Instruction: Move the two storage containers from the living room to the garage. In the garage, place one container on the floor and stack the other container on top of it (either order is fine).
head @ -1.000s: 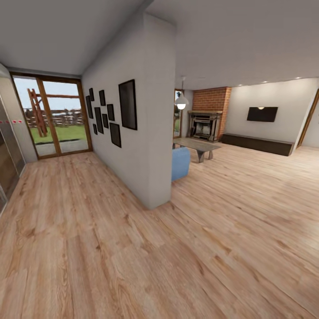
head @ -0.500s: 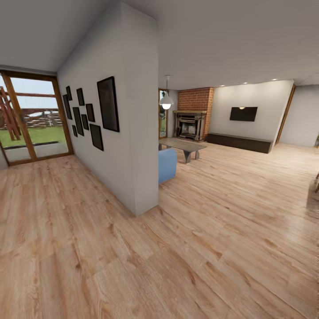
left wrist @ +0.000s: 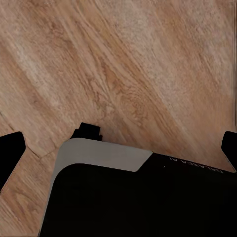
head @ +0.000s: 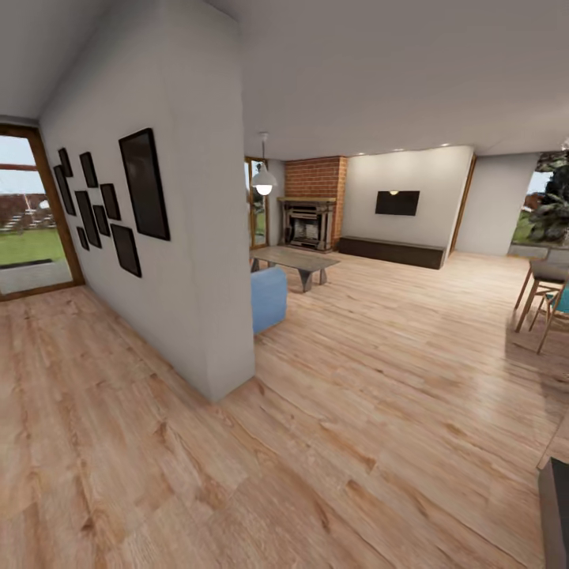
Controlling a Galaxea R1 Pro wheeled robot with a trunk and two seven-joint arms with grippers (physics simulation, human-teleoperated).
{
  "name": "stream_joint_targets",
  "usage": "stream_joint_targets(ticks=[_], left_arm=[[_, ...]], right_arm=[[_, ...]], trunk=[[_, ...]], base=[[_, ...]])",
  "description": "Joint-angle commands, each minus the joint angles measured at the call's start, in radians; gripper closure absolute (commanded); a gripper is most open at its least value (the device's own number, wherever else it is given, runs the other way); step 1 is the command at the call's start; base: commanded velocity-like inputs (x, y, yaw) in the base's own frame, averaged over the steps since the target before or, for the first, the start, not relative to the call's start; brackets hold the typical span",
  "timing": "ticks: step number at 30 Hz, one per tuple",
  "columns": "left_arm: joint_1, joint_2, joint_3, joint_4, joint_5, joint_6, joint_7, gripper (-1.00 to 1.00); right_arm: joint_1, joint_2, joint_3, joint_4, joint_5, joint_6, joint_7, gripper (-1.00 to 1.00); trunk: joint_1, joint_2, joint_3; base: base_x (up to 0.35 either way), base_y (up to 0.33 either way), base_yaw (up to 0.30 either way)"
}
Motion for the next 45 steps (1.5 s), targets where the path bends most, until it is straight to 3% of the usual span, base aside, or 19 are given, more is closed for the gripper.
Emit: stream_joint_targets(ticks=[1, 10, 45], left_arm=[[0.000, 0.000, 0.008, 0.000, 0.000, -0.003, 0.002, -1.00], [0.000, 0.000, 0.008, 0.000, 0.000, -0.003, 0.002, -1.00], [0.000, 0.000, 0.008, 0.000, -0.001, -0.005, 0.003, -1.00]], right_arm=[[-0.002, 0.000, 0.003, 0.003, 0.009, -0.004, -0.003, -1.00], [-0.002, -0.001, 0.003, 0.003, 0.009, -0.004, -0.004, -1.00], [-0.002, -0.009, 0.004, 0.002, 0.012, -0.004, -0.005, -1.00]], trunk=[[0.001, -0.001, -0.001], [0.001, -0.001, -0.001], [0.001, -0.001, -0.001]], base=[[0.322, 0.000, -0.244], [0.322, 0.000, -0.191], [0.322, 0.000, -0.002]])
